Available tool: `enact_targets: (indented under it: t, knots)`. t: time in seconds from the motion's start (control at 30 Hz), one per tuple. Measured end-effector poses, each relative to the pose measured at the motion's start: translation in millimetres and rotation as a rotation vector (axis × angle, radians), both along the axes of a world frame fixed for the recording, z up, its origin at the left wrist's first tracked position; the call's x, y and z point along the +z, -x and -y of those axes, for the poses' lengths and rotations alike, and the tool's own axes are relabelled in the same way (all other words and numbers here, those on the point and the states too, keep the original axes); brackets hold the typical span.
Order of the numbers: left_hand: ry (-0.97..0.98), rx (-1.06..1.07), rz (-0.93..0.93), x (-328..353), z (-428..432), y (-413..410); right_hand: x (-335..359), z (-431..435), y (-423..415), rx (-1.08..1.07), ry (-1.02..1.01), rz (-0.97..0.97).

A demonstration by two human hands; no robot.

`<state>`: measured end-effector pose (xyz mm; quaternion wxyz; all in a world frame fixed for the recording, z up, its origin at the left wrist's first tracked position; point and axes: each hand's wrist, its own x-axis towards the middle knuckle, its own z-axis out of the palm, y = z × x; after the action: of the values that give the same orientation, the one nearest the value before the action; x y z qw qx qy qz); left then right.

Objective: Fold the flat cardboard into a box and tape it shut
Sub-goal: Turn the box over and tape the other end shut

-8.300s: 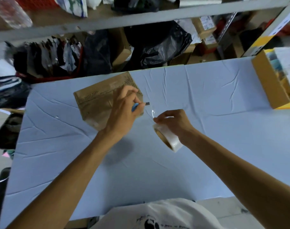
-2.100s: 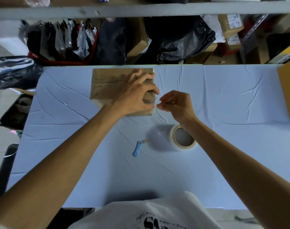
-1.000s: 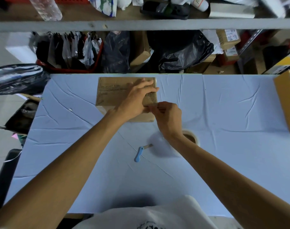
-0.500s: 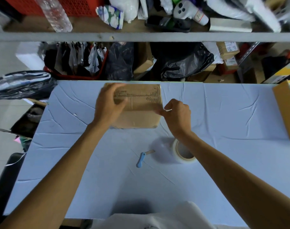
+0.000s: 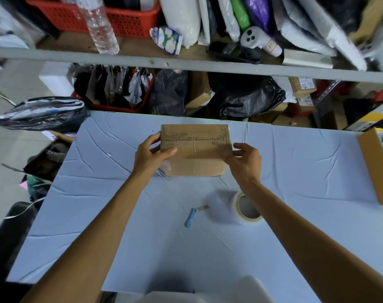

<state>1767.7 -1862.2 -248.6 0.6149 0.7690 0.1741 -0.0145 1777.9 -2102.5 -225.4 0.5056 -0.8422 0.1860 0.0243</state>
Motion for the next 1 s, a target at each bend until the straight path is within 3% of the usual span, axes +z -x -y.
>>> enact_targets:
  t: [0.5, 0.8, 1.0]
  knots:
    - [-0.042, -0.088, -0.015, 5, 0, 21, 0, 15, 6, 0.185, -0.002, -0.126]
    - [-0.113, -0.024, -0.114, 15, 15, 46, 8, 26, 31, 0.235, -0.016, -0.035]
    - [0.053, 0.02, -0.076, 35, 18, 38, 25, 31, 33, 0.107, -0.155, 0.123]
